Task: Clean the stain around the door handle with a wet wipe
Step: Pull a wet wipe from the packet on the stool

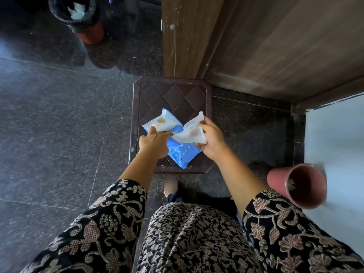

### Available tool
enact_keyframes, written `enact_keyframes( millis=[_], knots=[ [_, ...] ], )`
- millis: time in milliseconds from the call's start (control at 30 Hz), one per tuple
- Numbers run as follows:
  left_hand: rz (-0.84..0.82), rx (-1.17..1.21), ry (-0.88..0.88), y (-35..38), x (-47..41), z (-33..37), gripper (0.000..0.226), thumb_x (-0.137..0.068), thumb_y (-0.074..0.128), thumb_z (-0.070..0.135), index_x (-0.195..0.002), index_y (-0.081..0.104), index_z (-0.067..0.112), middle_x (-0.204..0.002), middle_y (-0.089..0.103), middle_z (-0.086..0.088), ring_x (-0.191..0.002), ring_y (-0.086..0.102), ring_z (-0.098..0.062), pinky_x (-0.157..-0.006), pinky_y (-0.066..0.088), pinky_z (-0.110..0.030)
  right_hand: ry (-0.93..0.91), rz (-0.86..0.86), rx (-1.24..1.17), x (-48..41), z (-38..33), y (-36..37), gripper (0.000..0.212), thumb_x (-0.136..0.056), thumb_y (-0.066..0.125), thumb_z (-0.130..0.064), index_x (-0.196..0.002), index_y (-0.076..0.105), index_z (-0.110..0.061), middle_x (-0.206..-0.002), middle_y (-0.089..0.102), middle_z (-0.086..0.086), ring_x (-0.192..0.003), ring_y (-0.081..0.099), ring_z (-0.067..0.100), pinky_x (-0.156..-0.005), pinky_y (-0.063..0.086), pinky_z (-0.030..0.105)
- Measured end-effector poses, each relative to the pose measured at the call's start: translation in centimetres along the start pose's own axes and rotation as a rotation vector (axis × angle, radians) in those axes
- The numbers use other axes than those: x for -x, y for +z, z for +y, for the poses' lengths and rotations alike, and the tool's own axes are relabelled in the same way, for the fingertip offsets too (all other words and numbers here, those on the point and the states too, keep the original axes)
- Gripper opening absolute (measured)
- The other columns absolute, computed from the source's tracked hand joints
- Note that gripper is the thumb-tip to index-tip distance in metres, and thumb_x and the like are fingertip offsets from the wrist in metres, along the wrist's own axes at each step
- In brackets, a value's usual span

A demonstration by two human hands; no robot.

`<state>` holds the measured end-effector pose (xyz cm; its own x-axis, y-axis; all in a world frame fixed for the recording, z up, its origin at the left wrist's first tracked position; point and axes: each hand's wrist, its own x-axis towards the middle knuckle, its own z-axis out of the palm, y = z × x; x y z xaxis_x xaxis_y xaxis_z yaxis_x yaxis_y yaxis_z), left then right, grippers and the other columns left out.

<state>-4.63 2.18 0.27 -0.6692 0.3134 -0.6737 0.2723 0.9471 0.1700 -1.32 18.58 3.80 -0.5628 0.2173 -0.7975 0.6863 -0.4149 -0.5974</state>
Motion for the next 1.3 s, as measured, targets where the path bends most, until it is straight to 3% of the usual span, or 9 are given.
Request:
enact_keyframes(
  millis=[133,300,533,733,933,1000,1067,1167,1300],
  knots=[
    [-0.001,-0.031,-0.033,0.4,0.0,0.0,0.062,-0.088,0.048,0.022,-0.145,0.029,0.039,-0.14,0.044,0.006,-0.135,0.02,-0.017,-0.091,0.039,-0.044,-0.039,-0.031,-0.17,0.8,-1.6,0.1,0.026,-0.099,0.039,-0.014,-0.097,0.06,-0.029,-0.093,0.06,0.003,-0.081,0.056,0.018,-0.058,0.042,0.027],
    [0.019,-0.112,-0.065,0.4,0.4,-0.1,0.05,-0.088,0.052,0.033,-0.137,0.042,0.034,-0.143,0.039,0.01,-0.139,0.013,-0.02,-0.096,0.035,-0.045,-0.181,-0.086,-0.303,0.8,-5.5,-1.6,0.026,-0.097,0.041,-0.01,-0.109,0.061,-0.022,-0.088,0.066,0.005,-0.073,0.063,0.019,-0.054,0.05,0.025],
    [0.314,-0.178,0.029,1.8,1.3,2.0,0.041,-0.085,0.058,0.034,-0.123,0.052,0.021,-0.119,0.059,0.006,-0.117,0.045,-0.02,-0.084,0.037,-0.035,-0.113,-0.04,-0.3,1.7,-5.7,-3.3,0.029,-0.099,0.038,-0.014,-0.097,0.062,-0.031,-0.087,0.062,0.0,-0.068,0.055,0.013,-0.046,0.039,0.017],
    [0.12,-0.272,0.035,2.6,1.0,1.8,0.045,-0.089,0.054,0.044,-0.129,0.05,0.023,-0.132,0.052,0.004,-0.132,0.034,-0.018,-0.103,0.029,-0.044,-0.067,0.033,-0.408,2.1,-5.2,-5.4,0.021,-0.098,0.047,-0.022,-0.109,0.064,-0.026,-0.104,0.065,0.005,-0.095,0.062,0.023,-0.08,0.051,0.037],
    [-0.107,-0.531,-0.109,-0.7,2.6,5.1,0.052,-0.098,0.037,0.04,-0.144,0.038,0.017,-0.152,0.032,-0.005,-0.144,0.015,-0.026,-0.115,0.013,-0.055,-0.115,0.033,-0.345,3.8,-6.7,-7.5,0.02,-0.097,0.05,-0.029,-0.103,0.065,-0.019,-0.106,0.068,0.009,-0.099,0.065,0.026,-0.084,0.054,0.044],
    [0.014,-0.331,-0.083,-3.7,3.1,7.6,0.045,-0.095,0.044,0.04,-0.134,0.05,0.019,-0.141,0.047,-0.007,-0.136,0.033,-0.029,-0.114,0.021,-0.051,-0.112,-0.007,-0.264,4.5,-7.6,-8.6,0.026,-0.095,0.051,-0.036,-0.105,0.066,-0.018,-0.104,0.069,0.009,-0.097,0.066,0.025,-0.082,0.054,0.042],
    [0.221,0.177,0.075,-6.7,2.4,10.4,0.045,-0.09,0.056,0.038,-0.131,0.054,0.02,-0.132,0.056,-0.007,-0.126,0.047,-0.029,-0.108,0.034,-0.042,-0.113,-0.084,-0.116,5.5,-8.8,-9.7,0.028,-0.092,0.053,-0.042,-0.1,0.067,-0.019,-0.091,0.072,0.004,-0.083,0.068,0.018,-0.072,0.053,0.035],
    [-0.041,0.948,0.462,-11.3,2.4,14.4,0.055,-0.076,0.068,0.031,-0.129,0.058,0.016,-0.126,0.063,-0.006,-0.119,0.056,-0.023,-0.107,0.04,-0.04,-0.183,-0.234,0.094,7.2,-11.2,-11.9,0.019,-0.091,0.056,-0.033,-0.099,0.067,-0.02,-0.088,0.069,0.002,-0.078,0.065,0.015,-0.069,0.049,0.03],
    [-0.298,1.06,0.637,-13.4,4.0,19.4,0.033,-0.081,0.065,0.025,-0.11,0.067,0.011,-0.111,0.07,-0.009,-0.108,0.064,-0.025,-0.1,0.045,-0.037,-0.269,-0.2,0.134,9.4,-14.5,-16.2,0.025,-0.088,0.061,-0.034,-0.107,0.066,-0.018,-0.093,0.068,0.002,-0.087,0.064,0.019,-0.077,0.051,0.035]
  ],
)
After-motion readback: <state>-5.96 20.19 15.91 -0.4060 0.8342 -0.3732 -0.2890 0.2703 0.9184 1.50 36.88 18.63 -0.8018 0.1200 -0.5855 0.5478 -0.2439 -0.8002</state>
